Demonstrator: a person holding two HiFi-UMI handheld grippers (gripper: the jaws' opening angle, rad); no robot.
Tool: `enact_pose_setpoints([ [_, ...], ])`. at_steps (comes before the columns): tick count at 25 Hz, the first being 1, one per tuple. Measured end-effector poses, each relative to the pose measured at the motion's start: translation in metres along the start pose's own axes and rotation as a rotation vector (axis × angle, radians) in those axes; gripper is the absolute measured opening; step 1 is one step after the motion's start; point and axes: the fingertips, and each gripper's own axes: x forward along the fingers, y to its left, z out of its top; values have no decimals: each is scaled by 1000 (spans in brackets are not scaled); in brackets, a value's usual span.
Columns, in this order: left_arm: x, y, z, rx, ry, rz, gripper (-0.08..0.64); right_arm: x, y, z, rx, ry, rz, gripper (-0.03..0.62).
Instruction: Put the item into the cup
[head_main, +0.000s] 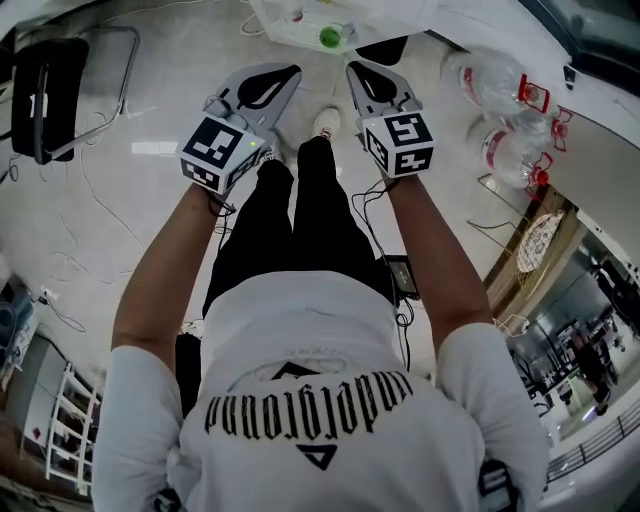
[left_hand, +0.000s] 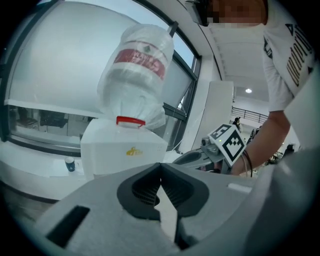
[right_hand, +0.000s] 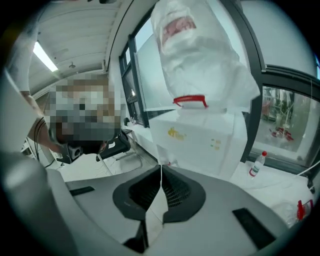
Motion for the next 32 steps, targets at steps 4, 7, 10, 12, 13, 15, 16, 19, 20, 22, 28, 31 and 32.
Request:
enact_pose_setpoints([
  [4,-21,-14,42,26,-42,-9,15,-40,20,43,-26,-61,1,18],
  [7,-37,-26,64,54,-52,-23,15,-65,36,68,-17,-103,-4,17],
  [10,-55,-31,85,34,-79,-25,15,-86,51,91,-22,-140,-6,17],
  [12,-67,-36,100,28,-99,-32,15,-100,61,109,-38,-168,-5,17],
  [13,-73,-39,108,34,-109,-37,15,-107,65,119,-44,-185,-3,17],
  [15,-86,-46,123,47,-126,-47,15,-123,73,138,-52,-218,0,17],
  [16,-93,-49,130,52,-132,-50,15,-131,78,147,-57,-233,2,17],
  [19,-115,-62,148,73,-153,-63,15,-153,93,169,-90,-270,4,17],
  [20,-123,-65,155,82,-161,-65,15,-159,97,174,-101,-281,4,17],
  [22,-136,-71,165,95,-174,-68,15,-172,106,184,-116,-300,5,17],
  [28,-166,-82,195,129,-225,-83,15,-204,129,211,-158,-352,17,17],
  [31,-184,-85,210,130,-258,-80,15,-215,140,221,-175,-369,31,17],
  [32,-190,-86,214,126,-268,-78,15,-217,143,223,-177,-373,34,17],
])
